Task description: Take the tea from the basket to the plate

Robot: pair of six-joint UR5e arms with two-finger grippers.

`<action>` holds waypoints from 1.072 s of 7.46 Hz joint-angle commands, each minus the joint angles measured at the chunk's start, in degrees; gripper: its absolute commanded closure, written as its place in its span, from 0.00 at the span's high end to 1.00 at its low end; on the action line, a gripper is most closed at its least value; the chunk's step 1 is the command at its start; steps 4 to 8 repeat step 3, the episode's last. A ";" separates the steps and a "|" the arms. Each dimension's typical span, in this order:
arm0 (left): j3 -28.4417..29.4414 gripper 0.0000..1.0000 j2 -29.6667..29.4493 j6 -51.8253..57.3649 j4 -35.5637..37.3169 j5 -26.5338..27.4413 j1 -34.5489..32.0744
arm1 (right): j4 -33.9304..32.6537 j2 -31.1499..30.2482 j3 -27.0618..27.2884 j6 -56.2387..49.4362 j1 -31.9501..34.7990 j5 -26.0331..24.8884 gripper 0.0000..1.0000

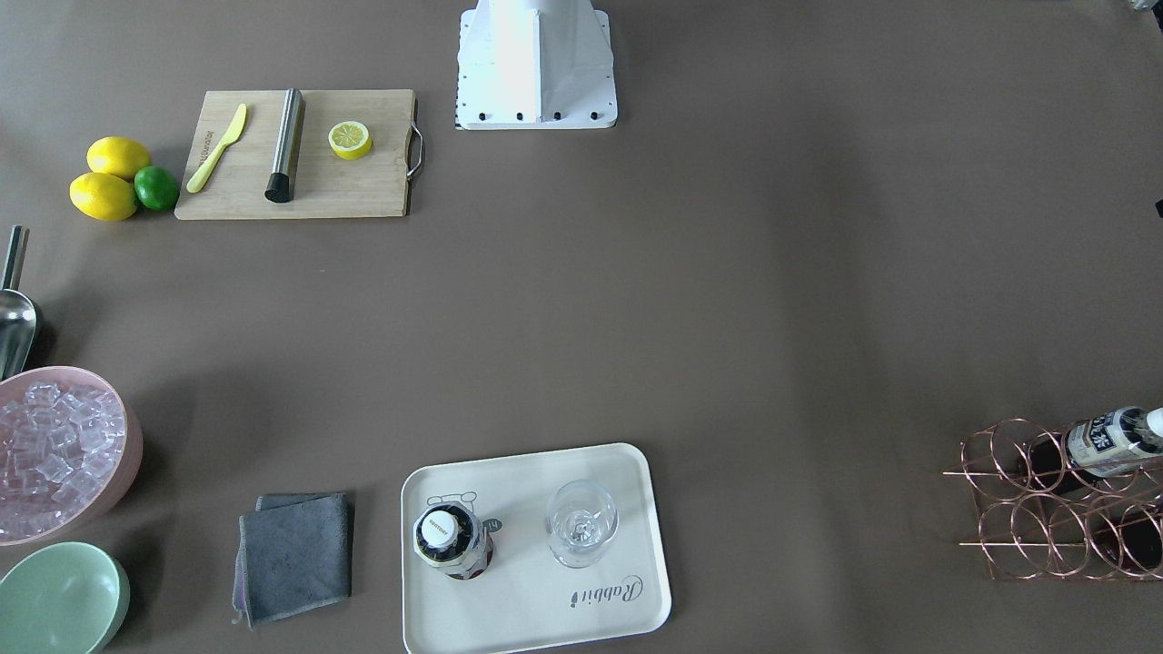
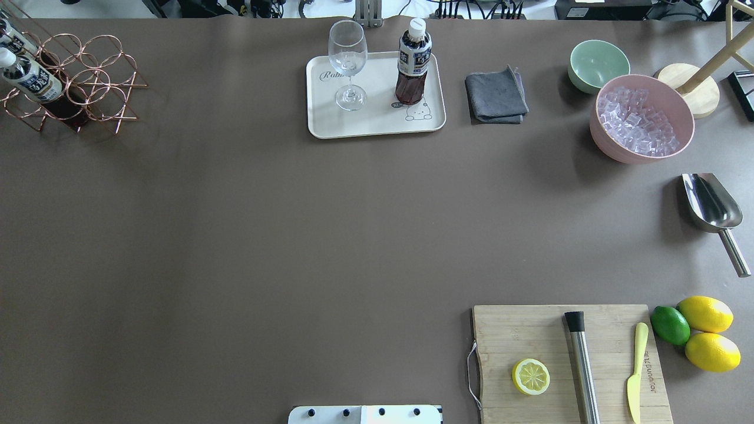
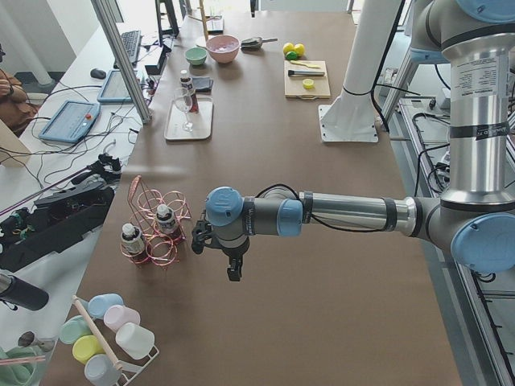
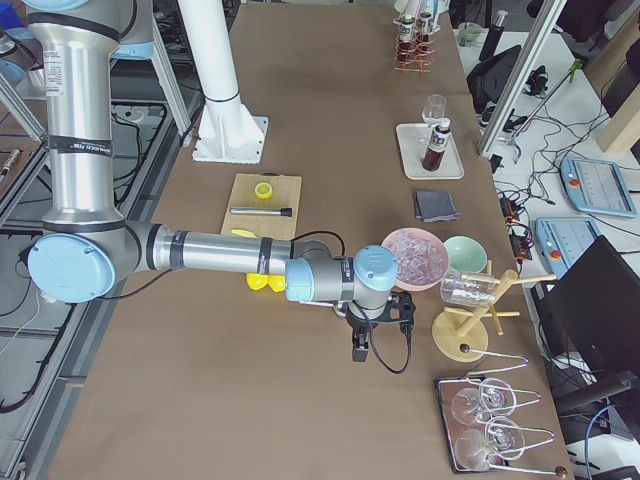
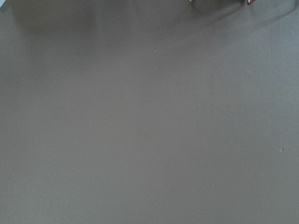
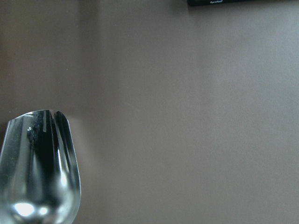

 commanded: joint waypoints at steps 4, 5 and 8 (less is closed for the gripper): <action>-0.60 0.98 1.26 0.00 0.03 0.06 -0.46 | -0.07 -0.03 -0.06 -0.08 0.00 0.07 1.00; -0.60 0.98 1.26 0.00 0.03 0.06 -0.46 | -0.07 -0.03 -0.06 -0.08 0.00 0.07 1.00; -0.60 0.98 1.26 0.00 0.03 0.06 -0.46 | -0.07 -0.03 -0.06 -0.08 0.00 0.07 1.00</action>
